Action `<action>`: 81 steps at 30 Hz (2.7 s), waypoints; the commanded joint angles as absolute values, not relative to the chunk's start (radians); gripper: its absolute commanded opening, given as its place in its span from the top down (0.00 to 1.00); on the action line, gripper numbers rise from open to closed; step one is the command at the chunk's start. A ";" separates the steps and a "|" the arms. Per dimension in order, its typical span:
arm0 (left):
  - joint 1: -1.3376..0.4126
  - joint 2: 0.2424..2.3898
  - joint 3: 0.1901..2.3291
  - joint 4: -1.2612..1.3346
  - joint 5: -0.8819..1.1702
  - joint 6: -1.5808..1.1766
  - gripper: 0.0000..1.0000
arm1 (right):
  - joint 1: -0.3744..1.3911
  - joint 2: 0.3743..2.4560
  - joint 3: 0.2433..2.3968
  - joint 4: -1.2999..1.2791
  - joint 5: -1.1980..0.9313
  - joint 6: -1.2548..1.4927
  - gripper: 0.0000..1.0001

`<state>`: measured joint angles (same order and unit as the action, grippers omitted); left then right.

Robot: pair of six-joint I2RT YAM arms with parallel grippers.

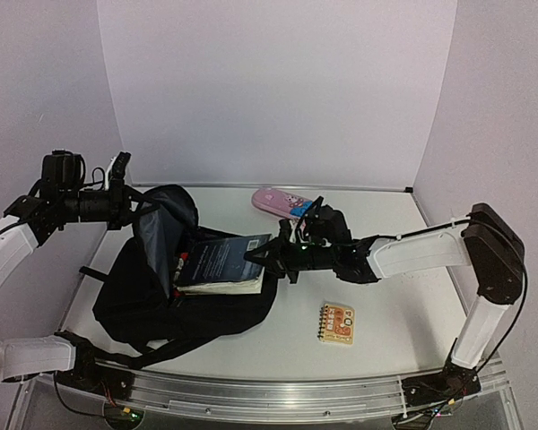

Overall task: Pack the student bag
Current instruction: Place the book in the student bag, then move the stationery to the center of the board.

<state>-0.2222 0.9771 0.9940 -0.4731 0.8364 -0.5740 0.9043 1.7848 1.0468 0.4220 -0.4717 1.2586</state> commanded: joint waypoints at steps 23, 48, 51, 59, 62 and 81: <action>-0.219 1.035 1.039 -0.345 0.966 -0.545 1.00 | 1.025 2.337 1.721 0.475 -0.546 1.095 0.84; -0.216 0.989 1.092 -0.520 0.774 -0.398 1.00 | 1.015 1.769 1.465 -0.068 -0.137 0.664 0.08; -0.216 1.000 1.119 -0.563 0.749 -0.360 1.00 | 0.941 1.697 1.426 -0.128 -0.119 0.654 0.08; -0.214 1.031 1.101 -0.563 0.732 -0.366 1.00 | 0.715 1.692 1.377 -0.180 -0.100 0.539 0.07; -0.214 1.033 1.079 -0.545 0.717 -0.394 1.00 | 0.634 1.751 1.386 -0.182 -0.115 0.494 0.09; -0.214 1.011 1.017 -0.515 0.678 -0.444 1.00 | 0.525 2.209 1.695 -0.213 -0.088 0.256 0.48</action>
